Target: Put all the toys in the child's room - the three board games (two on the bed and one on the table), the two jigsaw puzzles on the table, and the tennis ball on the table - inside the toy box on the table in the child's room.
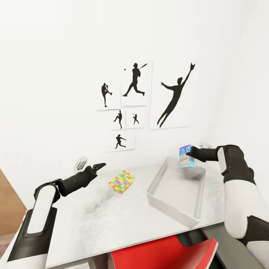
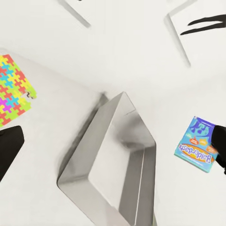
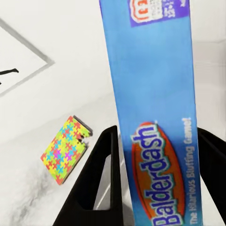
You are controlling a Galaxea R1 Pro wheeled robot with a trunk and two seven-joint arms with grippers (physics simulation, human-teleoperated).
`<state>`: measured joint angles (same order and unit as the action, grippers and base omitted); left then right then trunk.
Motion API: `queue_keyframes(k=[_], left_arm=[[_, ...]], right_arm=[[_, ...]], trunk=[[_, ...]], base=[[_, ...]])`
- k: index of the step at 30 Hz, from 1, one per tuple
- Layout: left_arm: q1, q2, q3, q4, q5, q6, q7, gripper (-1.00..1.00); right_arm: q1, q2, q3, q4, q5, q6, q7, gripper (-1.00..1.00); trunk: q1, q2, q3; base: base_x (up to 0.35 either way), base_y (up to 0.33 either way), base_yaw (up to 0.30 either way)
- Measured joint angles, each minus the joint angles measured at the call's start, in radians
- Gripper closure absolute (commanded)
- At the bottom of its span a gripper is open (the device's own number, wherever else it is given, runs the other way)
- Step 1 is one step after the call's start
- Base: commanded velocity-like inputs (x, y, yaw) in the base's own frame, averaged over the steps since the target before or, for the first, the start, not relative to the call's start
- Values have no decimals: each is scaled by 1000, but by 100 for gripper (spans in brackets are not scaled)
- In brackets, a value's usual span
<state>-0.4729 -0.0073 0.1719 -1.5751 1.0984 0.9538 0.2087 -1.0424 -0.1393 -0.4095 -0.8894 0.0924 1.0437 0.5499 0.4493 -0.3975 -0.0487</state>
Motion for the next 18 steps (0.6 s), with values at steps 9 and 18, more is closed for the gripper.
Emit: queue_keyframes(k=[9, 18], left_arm=[[0, 0, 1, 4, 3, 0, 1, -100], [0, 0, 2, 8, 2, 0, 1, -100]], right_arm=[[-11, 56, -4, 17, -3, 0, -130, 100], [-13, 66, -96, 21, -5, 0, -170, 100]], trunk=[[0, 0, 0], [0, 0, 0]], base=[[0, 0, 0], [0, 0, 0]])
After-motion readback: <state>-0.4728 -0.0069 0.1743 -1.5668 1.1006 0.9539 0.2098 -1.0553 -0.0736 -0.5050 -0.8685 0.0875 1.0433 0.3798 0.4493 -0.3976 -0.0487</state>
